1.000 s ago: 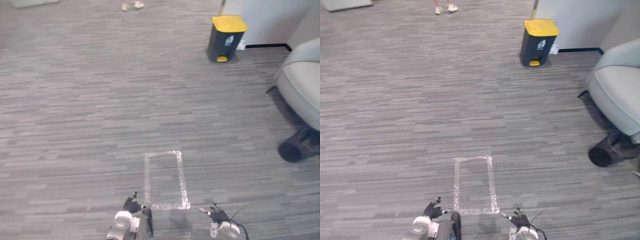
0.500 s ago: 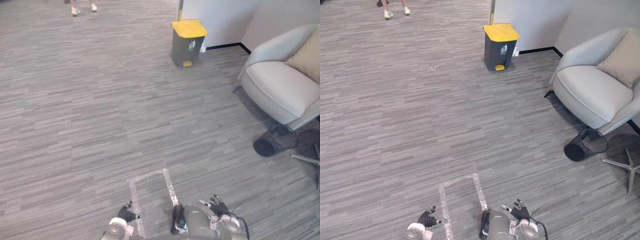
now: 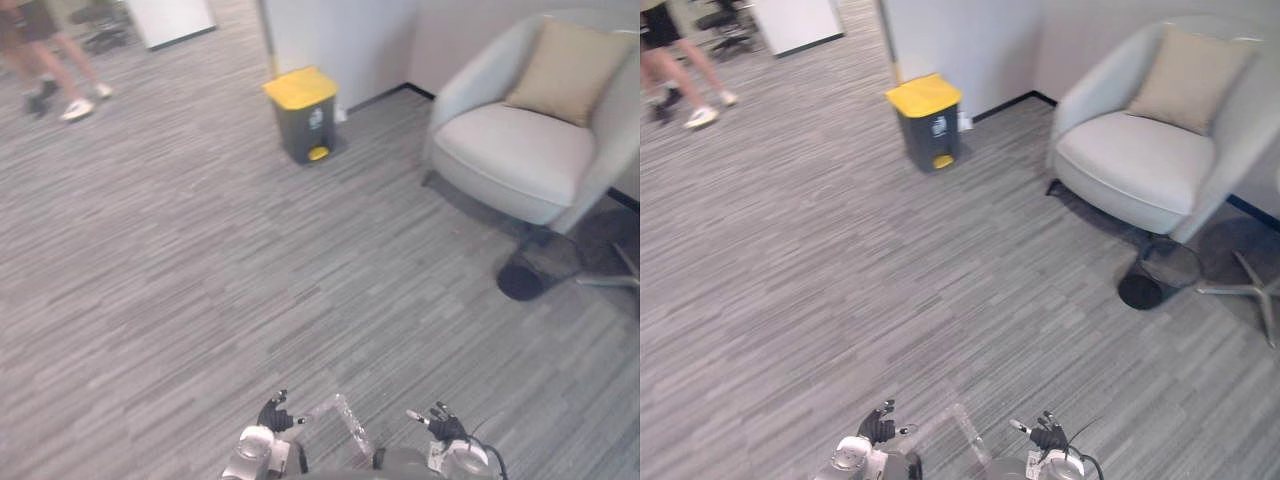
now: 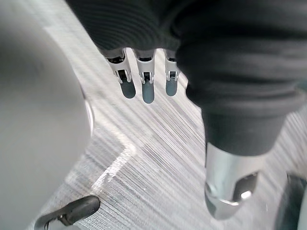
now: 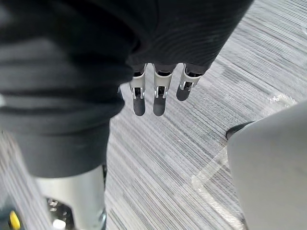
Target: Organize the slippers on the shoe rack
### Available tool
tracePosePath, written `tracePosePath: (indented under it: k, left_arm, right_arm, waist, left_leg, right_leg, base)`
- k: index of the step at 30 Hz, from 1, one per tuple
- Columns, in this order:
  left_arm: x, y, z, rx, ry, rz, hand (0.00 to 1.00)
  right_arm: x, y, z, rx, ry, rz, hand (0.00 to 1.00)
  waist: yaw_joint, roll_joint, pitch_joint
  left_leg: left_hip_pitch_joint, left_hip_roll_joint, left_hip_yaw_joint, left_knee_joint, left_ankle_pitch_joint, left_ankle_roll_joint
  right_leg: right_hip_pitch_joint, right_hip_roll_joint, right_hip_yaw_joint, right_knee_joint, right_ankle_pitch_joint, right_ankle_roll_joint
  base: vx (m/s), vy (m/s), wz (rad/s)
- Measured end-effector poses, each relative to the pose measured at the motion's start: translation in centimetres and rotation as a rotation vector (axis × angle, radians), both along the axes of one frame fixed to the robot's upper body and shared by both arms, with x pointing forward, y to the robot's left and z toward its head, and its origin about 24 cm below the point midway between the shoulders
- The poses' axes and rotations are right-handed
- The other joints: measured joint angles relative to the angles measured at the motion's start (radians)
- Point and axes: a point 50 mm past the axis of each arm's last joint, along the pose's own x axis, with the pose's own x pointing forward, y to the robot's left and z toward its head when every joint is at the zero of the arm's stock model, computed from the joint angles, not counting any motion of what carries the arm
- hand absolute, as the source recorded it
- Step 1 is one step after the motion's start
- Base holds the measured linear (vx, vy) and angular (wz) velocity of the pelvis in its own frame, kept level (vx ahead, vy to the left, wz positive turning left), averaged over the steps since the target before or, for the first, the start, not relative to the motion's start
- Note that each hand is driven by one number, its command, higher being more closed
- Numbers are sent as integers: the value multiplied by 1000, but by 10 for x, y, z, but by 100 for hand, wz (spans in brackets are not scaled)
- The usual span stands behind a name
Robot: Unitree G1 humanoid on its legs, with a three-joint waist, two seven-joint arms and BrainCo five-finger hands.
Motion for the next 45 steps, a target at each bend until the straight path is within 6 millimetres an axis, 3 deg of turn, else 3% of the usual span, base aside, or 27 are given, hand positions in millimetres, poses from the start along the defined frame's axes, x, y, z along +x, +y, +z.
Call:
tracePosePath:
  k: [1,2,5,9,10,11,13,14,17,20,23,25,28,30,31,33,35,36,40,41,42,45]
  left_arm:
    - [-1,2,0,5,4,0,0]
    - [-2,11,-1,29,13,0,0]
    - [-7,24,-3,66,30,1,0]
    - [-8,28,-3,77,41,2,0]
    - [-8,28,-3,74,42,6,0]
    - [-8,30,-3,73,43,15,0]
    - [-9,31,-3,76,46,18,0]
    - [-8,31,-3,76,47,19,0]
    - [-8,30,-3,67,44,29,0]
    - [-8,26,-4,58,51,28,0]
    - [-5,21,-3,47,44,22,0]
    - [-4,21,-3,47,42,22,0]
    - [-3,20,-2,48,36,19,0]
    - [-4,19,-3,46,37,15,0]
    - [-3,17,-2,43,30,8,0]
    - [-2,13,-1,40,24,-16,0]
    - [-2,9,-2,31,25,-26,0]
    - [0,8,-1,27,18,-25,0]
    - [-2,13,-2,42,30,-25,0]
    - [-2,14,-3,44,31,-25,0]
    - [-2,15,-3,45,31,-24,0]
    - [-6,18,-5,54,50,-25,0]
  right_arm:
    - [-1,2,0,5,-2,0,0]
    - [-4,8,-2,22,7,4,0]
    - [-9,17,-6,44,26,11,0]
    - [-1,13,-3,29,13,33,0]
    - [3,10,-1,14,6,51,0]
    - [5,9,0,5,3,66,0]
    - [5,10,0,4,3,73,0]
    - [6,9,0,0,1,79,0]
    - [4,8,-1,-2,6,85,0]
    - [4,10,-2,1,18,93,0]
    - [2,10,-2,2,23,91,0]
    - [-3,10,-4,4,33,88,0]
    - [-6,6,-4,0,36,64,0]
    - [-6,2,-4,-4,33,30,0]
    - [-6,1,-4,-7,34,29,0]
    - [-6,-1,-3,-10,34,22,0]
    - [-6,-2,-3,-13,33,20,0]
    - [-8,-2,-4,-15,40,23,0]
    - [-14,8,-7,15,52,8,0]
    - [-13,9,-7,18,50,9,0]
    - [-12,10,-7,21,49,11,0]
    - [-7,11,-6,18,39,27,0]
  waist:
    - [-5,-14,-5]
    - [-8,-44,-15]
    - [-11,-80,-37]
    - [-9,-65,-28]
    - [-8,-49,-20]
    - [-6,-40,-14]
    - [-6,-44,-14]
    - [-6,-41,-13]
    - [1,-35,-19]
    - [12,-47,-28]
    - [11,-47,-28]
    - [27,-46,-26]
    - [25,-37,-19]
    - [26,-34,-12]
    - [29,-37,-12]
    - [29,-37,-12]
    - [28,-27,-18]
    - [31,-15,-25]
    - [31,-54,-44]
    - [30,-50,-43]
    - [32,-46,-45]
    - [27,-53,-47]
  left_leg:
    - [7,-6,7,-8,-4,3]
    - [13,-22,48,-26,-10,24]
    - [17,-44,127,-42,-26,58]
    - [21,-37,230,-48,-40,81]
    - [24,-19,271,-59,-39,82]
    - [29,-6,314,-61,-37,85]
    - [53,-6,350,-61,-37,85]
    - [73,-3,368,-60,-37,85]
    - [107,15,405,-61,-37,85]
    - [108,49,475,-85,-40,79]
    - [112,82,504,-82,-54,54]
    - [117,130,534,8,-73,24]
    - [99,169,534,139,-69,22]
    - [76,160,493,211,-53,51]
    - [69,89,372,162,-77,34]
    - [71,10,260,52,-86,20]
    - [77,-13,206,-57,-76,33]
    - [82,-4,210,-79,-37,76]
    - [104,-1,283,-80,-75,74]
    - [106,6,301,-78,-80,75]
    - [113,20,333,-73,-76,87]
    - [148,10,340,-66,-76,88]
  right_leg:
    - [-3,-9,8,-8,5,9]
    - [-10,-34,36,-33,9,24]
    - [-22,-65,112,-84,38,65]
    - [-69,-70,149,-101,98,99]
    - [-95,-64,85,-98,132,97]
    - [-114,-81,-94,-93,142,76]
    - [-119,-104,-275,-63,120,38]
    - [-118,-111,-318,-46,120,28]
    - [-116,-86,-356,-39,146,-3]
    - [-114,-56,-392,-139,186,-23]
    - [-76,-20,-405,-242,225,-37]
    - [-45,5,-408,-271,232,-37]
    - [-35,20,-363,-246,217,-56]
    - [-35,25,-303,-218,208,-66]
    - [-54,13,-251,-206,210,-63]
    - [-71,10,-196,-211,221,-47]
    - [-69,27,-162,-250,243,-23]
    - [-57,52,-135,-286,271,-23]
    - [-23,52,-94,-358,315,-16]
    - [-33,53,-97,-334,307,-20]
    - [-87,42,-154,-216,245,-25]
    - [-155,-39,-334,4,140,-42]
  base:
    - [135,257,-92]
    - [124,273,-61]
    - [106,251,-72]
    - [56,161,-80]
    - [-7,91,-91]
    - [-19,75,-84]
    - [-4,14,-61]
    - [22,-33,-61]
    - [10,-55,-53]
    - [-68,-98,-69]
    - [-52,-69,-22]
    - [-47,-127,-50]
    - [-1,-122,-55]
    - [27,-69,-80]
    - [31,-48,-88]
    - [-1,-4,-91]
    - [-11,44,-91]
    - [-2,87,-82]
    - [57,97,-57]
    - [120,96,-58]
    - [101,61,-41]
    - [173,46,-8]
